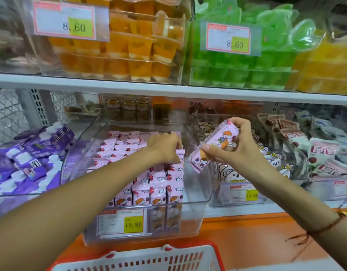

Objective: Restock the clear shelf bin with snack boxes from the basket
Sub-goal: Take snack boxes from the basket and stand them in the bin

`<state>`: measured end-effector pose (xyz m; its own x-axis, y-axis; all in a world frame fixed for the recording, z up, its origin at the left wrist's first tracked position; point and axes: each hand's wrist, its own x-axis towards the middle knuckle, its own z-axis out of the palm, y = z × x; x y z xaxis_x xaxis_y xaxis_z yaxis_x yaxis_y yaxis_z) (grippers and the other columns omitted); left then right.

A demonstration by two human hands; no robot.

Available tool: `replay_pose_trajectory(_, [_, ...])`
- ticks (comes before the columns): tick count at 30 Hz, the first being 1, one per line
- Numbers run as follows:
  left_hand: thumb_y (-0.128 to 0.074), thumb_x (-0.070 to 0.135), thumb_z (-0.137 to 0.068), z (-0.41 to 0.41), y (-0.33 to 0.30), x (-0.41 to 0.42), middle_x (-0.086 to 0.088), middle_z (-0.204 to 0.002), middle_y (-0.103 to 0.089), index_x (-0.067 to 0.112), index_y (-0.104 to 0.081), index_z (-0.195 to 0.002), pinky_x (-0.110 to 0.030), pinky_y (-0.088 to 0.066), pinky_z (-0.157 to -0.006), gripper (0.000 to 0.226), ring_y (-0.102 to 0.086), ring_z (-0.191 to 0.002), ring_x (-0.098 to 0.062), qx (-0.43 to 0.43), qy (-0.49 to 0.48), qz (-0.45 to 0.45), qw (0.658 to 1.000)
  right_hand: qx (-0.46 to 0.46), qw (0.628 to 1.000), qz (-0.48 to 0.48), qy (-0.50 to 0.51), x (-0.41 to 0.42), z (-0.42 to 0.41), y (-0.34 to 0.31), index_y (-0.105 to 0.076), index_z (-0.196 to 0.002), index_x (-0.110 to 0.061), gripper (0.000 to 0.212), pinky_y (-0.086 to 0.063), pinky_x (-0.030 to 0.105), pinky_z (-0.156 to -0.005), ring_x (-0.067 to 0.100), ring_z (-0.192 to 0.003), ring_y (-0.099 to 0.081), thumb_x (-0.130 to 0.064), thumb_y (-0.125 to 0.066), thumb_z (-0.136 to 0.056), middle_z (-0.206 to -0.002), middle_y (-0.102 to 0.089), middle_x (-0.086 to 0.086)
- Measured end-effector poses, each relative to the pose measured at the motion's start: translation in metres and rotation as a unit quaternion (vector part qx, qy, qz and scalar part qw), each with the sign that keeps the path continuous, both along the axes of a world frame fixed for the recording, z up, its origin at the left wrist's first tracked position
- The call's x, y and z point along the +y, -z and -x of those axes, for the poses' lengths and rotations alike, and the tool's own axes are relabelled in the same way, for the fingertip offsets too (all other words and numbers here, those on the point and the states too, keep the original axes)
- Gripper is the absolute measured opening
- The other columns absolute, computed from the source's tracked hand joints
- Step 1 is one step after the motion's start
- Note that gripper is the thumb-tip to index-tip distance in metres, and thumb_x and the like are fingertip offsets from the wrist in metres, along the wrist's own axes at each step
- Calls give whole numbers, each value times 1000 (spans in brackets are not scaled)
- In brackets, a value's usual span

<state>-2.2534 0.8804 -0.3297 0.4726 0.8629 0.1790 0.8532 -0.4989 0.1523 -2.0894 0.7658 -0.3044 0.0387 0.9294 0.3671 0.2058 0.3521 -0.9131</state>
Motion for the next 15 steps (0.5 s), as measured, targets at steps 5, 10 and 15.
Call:
replay_pose_trajectory(5, [-69,39,-81,8,-9,-2,0,-113,-63,19,-63,-109,-34,-48,-83,35,-58,-102,-21,-54,17,82,995,-47,999,20,19,2,6,-4,-35,-115,-22,59,-58,21,-65,1,-65,-66,-6,-76,-76,-88,-62,2])
replay_pose_trajectory(10, [-49,45,-93,24,-45,-28,6,-126,-59,29,-56,-120,-24,-47,-85,32,-58,-105,-6,-331,95,225,911,-206,969,-86,101,6,17,-9,-43,-102,-19,64,-47,15,-58,-3,-66,-57,-17,-89,-58,-85,-59,-11])
replay_pose_trajectory(15, [-75,17,-74,17,-54,-53,3,-110,-64,24,-56,-114,-28,-51,-88,45,-62,-103,-11,-343,124,199,910,-267,951,-114,103,19,40,-5,-44,-101,-23,66,-44,16,-59,4,-73,-57,-14,-89,-53,-88,-61,-8])
